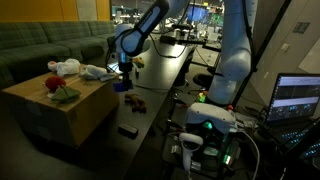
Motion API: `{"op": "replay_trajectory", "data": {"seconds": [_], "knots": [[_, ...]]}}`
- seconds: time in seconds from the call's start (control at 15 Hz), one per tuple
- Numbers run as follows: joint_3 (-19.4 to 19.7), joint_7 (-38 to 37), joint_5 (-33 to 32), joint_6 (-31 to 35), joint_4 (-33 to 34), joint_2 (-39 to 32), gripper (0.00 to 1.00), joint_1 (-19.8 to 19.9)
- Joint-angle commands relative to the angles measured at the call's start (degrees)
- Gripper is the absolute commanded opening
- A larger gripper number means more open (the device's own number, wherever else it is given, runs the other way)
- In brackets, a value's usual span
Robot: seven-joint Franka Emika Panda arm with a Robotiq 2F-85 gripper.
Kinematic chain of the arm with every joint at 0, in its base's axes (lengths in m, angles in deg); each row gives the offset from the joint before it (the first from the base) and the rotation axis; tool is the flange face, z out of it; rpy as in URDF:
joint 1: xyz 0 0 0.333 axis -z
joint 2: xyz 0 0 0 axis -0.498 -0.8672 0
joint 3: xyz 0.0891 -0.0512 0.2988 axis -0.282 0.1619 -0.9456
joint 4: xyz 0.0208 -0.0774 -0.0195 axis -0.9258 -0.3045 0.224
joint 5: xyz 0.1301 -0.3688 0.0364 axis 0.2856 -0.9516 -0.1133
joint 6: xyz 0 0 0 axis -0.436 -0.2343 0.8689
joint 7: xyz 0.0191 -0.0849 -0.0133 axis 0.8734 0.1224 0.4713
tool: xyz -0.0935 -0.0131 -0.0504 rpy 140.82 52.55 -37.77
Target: Put the objects on the table on to the box and the objects on the box on to the table
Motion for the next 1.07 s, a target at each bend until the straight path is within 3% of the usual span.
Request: {"op": "replay_trajectory", "data": {"seconds": [0.0, 0.47, 0.93, 1.0], "knots": [[0.13, 1.04, 0.98, 7.07, -5.04, -2.34, 0.06, -0.38], [1.57, -6.02, -3.55, 29.6, -9.22, -14.43, 0.06, -1.66], [8.41, -14.29, -6.29, 39.65, -6.51, -23.78, 0.08, -8.39], [8.29, -14.91, -5.95, 40.1, -6.0, -24.46, 0.37, -8.32]]}}
